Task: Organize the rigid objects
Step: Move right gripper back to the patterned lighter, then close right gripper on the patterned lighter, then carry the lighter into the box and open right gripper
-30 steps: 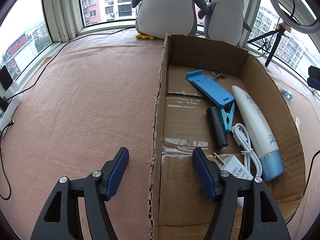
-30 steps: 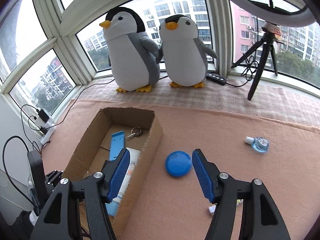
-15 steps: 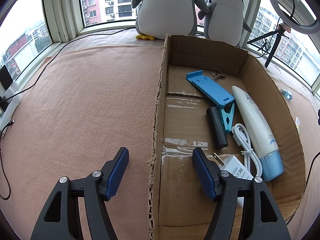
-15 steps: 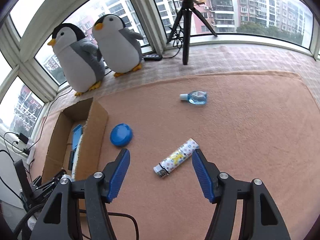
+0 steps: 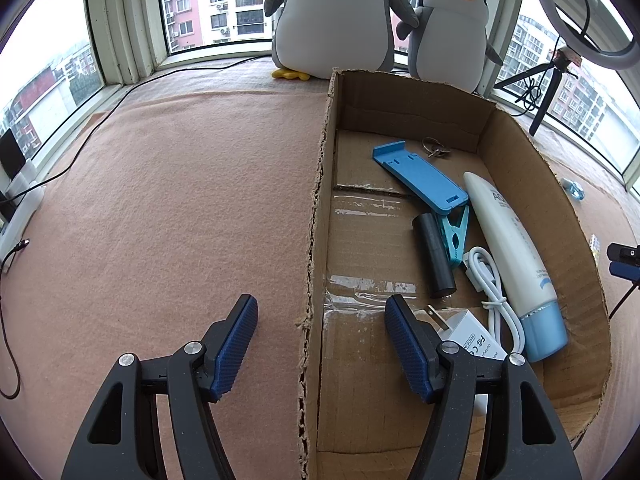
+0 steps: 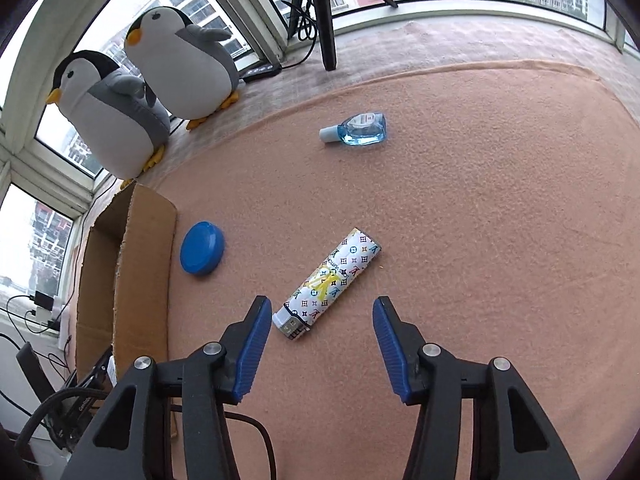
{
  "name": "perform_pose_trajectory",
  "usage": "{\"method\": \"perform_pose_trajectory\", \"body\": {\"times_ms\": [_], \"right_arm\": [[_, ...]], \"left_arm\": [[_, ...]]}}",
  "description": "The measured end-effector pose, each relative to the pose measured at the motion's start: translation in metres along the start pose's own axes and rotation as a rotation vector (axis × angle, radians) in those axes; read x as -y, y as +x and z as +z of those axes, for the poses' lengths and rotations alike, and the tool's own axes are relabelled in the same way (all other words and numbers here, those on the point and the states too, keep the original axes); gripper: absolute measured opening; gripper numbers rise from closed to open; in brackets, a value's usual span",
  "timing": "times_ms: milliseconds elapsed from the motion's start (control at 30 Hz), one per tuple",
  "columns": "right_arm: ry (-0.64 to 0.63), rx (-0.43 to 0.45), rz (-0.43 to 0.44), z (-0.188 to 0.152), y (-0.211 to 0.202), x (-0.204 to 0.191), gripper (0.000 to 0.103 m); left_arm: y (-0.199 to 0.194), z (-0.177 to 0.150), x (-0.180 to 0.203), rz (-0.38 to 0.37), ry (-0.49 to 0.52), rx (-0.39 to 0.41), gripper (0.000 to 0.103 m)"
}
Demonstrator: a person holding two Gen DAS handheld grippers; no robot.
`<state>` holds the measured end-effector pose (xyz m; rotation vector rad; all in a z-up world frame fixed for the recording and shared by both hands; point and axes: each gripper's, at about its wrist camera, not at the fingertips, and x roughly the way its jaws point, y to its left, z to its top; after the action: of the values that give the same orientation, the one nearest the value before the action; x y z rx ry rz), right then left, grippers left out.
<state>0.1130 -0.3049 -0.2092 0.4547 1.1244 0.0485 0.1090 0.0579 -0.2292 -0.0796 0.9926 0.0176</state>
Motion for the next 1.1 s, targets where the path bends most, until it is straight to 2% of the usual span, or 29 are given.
{"method": "perform_pose_trajectory", "body": {"times_ms": [367,700,900,1033,1100], "right_arm": [[-0.047,-0.051,-0.027,0.017,0.027,-0.017,0.044],[-0.218,-0.058,-0.122,0.024,0.047,-0.054,0.041],[-0.414,-0.057,-0.214,0.014,0.054,-0.073,0.034],[-0.438,-0.057,-0.213,0.013,0.051,-0.071,0.023],[-0.438,-0.061,-0.205,0.014,0.050,-0.069,0.021]], "left_arm": [[0.000,-0.001,0.000,-0.001,-0.003,0.000,0.070],[0.001,-0.001,0.000,-0.003,-0.004,0.000,0.070],[0.001,-0.001,0.000,-0.003,-0.005,0.000,0.070],[0.001,-0.001,0.000,-0.003,-0.004,0.000,0.070],[0.001,-0.001,0.000,-0.003,-0.004,0.000,0.070]]}}
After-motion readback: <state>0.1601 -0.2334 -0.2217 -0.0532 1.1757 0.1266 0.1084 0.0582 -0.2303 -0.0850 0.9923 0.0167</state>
